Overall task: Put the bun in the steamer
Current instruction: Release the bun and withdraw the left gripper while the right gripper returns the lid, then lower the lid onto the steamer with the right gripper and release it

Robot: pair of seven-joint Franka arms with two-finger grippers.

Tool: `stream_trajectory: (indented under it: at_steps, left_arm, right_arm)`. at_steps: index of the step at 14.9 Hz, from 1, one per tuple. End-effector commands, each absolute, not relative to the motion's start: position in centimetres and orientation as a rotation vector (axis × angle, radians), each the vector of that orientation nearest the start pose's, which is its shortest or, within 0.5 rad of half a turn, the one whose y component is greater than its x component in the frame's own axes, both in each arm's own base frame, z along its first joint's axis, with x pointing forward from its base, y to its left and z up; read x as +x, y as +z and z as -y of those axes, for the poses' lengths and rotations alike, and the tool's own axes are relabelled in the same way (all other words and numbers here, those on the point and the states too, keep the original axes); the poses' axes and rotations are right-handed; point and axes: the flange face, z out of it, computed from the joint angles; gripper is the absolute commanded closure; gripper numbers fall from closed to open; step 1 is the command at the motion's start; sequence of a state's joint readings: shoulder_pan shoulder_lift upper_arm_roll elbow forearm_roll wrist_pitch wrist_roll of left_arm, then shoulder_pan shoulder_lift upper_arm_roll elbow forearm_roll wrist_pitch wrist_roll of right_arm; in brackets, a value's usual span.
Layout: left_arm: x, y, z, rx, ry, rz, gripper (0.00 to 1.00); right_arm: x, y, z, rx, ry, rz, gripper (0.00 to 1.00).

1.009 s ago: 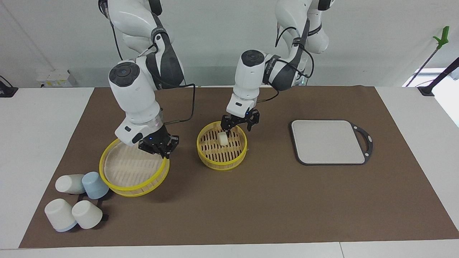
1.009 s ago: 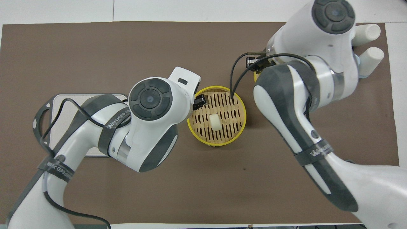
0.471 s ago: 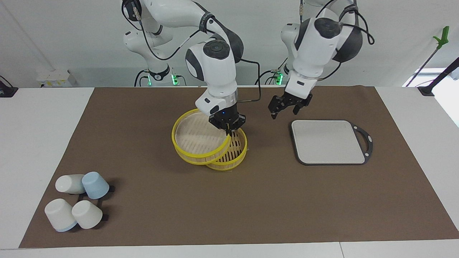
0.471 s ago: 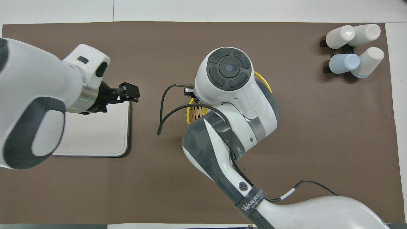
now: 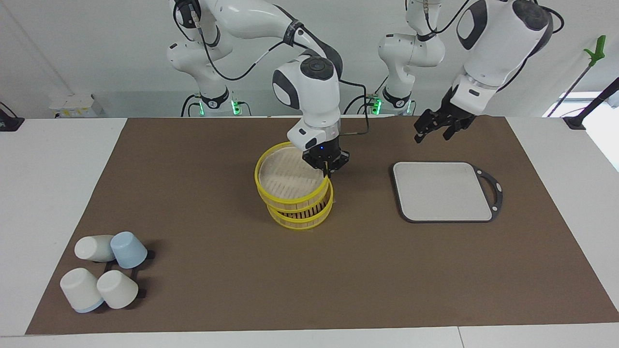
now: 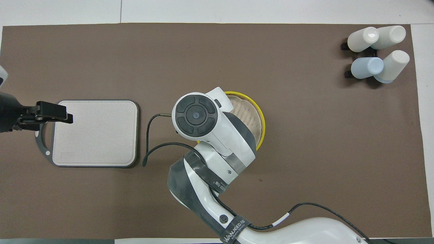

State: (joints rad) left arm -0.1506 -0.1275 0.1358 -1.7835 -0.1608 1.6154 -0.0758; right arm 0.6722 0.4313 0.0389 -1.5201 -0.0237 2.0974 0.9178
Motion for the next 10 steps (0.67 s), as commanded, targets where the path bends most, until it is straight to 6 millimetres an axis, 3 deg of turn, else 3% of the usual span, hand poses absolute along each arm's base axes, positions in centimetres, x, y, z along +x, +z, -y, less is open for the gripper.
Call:
stream_trajectory:
  at_steps: [1, 3, 6, 10]
  left_arm:
    - [50.4, 60.7, -0.9, -3.323, 0.095, 0.024, 0.00]
    - [50.5, 61.4, -2.4, -3.262, 0.070, -0.015, 0.00]
    - [50.5, 61.6, -3.0, -3.249, 0.062, -0.011, 0.00]
    - [50.7, 61.9, -2.4, -3.152, 0.059, -0.063, 0.00]
  right_arm:
    - [53.3, 41.9, -43.9, -3.022, -0.187, -0.315, 1.00]
    - [53.0, 41.0, -43.7, -3.024, -0.189, -0.311, 1.00]
    - [53.3, 40.9, -43.5, -3.015, -0.202, -0.310, 1.00]
    - [53.5, 40.5, -43.5, -3.002, -0.219, -0.303, 1.00]
